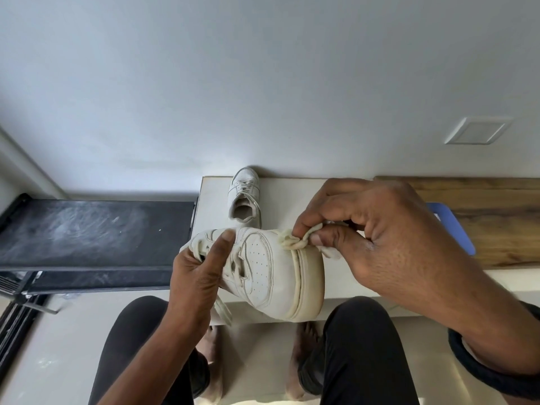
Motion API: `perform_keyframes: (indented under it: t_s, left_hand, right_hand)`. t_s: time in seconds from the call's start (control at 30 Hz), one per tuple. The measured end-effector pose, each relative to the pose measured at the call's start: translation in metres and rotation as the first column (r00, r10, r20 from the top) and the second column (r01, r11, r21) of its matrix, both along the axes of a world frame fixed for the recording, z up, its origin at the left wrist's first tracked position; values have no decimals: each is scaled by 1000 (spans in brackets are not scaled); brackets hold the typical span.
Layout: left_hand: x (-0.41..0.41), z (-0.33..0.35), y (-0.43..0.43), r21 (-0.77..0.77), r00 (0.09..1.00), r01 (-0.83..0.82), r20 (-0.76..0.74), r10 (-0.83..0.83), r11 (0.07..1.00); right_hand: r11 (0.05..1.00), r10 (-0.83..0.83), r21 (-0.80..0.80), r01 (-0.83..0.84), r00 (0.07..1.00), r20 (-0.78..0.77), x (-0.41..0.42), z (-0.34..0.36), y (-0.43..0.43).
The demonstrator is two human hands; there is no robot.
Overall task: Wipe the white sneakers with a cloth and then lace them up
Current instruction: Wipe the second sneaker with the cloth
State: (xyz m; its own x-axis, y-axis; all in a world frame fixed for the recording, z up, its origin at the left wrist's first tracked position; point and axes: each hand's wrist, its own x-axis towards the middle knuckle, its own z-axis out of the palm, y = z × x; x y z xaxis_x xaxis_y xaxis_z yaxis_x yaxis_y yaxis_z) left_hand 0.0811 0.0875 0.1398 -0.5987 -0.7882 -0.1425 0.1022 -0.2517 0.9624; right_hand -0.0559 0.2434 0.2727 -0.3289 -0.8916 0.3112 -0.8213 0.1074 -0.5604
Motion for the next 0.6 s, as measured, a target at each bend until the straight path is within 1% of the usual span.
perform_keyframes:
  t_s: [0.2,0.3,0.4,0.6]
  left_hand:
    - [-1,5,4,27,1000,-8,13,7,1000]
    - [-1,8,5,33,1000,-9,7,9,999]
    - [-1,10,5,33,1000,-7,11,7,999]
    - [1,10,4,49,998,-28,61,25,998]
  right_hand:
    - [1000,1,-21,-2,999,-44,1,0,3]
    - [1000,-11,-13,10,1000,-18,-5,-2,0]
    - [1000,-26,-14,26,999,-24,-6,-4,-3]
    - [995,-74,-71,67,992,-104,-4,-9,-6]
